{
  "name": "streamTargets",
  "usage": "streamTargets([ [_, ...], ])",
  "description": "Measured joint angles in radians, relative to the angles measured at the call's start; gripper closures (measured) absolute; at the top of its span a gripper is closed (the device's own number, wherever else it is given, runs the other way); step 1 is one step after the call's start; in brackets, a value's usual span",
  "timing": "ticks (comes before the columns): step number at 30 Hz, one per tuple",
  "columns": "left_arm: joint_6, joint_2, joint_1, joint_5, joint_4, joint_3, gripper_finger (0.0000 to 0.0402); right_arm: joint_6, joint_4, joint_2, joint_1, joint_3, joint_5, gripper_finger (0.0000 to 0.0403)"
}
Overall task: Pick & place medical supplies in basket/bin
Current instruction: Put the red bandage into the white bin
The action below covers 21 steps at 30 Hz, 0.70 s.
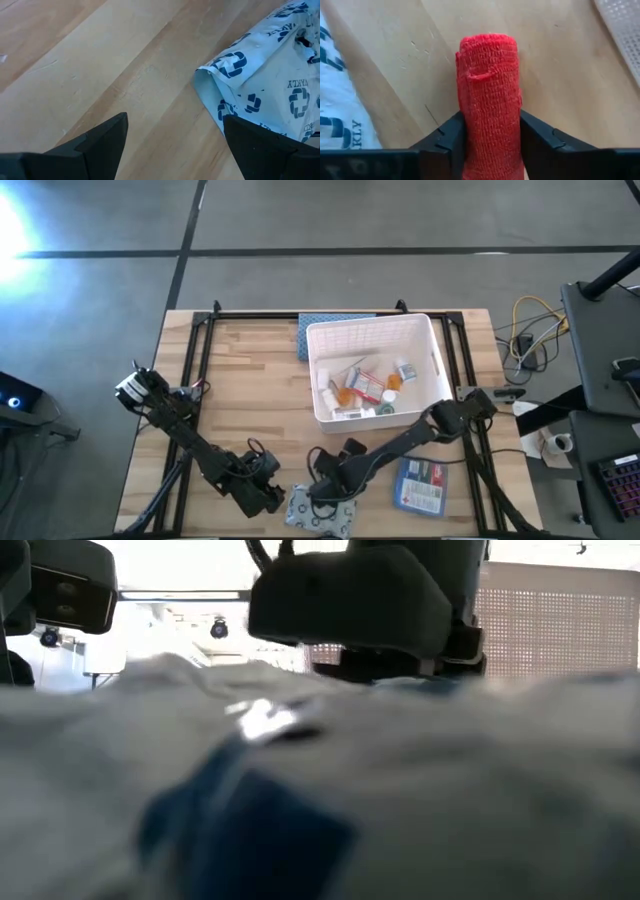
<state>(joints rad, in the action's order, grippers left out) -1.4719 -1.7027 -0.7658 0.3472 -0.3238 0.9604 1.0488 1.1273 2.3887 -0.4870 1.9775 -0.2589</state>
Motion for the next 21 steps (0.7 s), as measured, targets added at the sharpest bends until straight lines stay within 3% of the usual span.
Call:
streamTargets([
  [5,0.0,0.0,0.0,0.0,0.0,0.0,0.0094,-0.009,-0.006,-0.002,0.015,0.016,0.006,0.0317],
  [10,0.0,0.0,-0.004,0.0,0.0,0.0,0.0094,0.015,0.008,-0.056,-0.016,0.094,-0.124,0.0356],
  [14,0.002,0.0,-0.006,0.0,-0.001,0.0,0.0094,0.048,0.058,-0.135,-0.072,0.202,-0.314,0.0356],
  [19,0.041,0.0,-0.006,0.0,0.0,0.0,0.0094,0.051,0.142,-0.235,-0.115,0.339,-0.701,0.0335],
  [21,0.041,0.0,-0.006,0.0,-0.001,0.0,0.0094,0.075,0.23,-0.28,-0.096,0.372,-0.743,0.0321],
])
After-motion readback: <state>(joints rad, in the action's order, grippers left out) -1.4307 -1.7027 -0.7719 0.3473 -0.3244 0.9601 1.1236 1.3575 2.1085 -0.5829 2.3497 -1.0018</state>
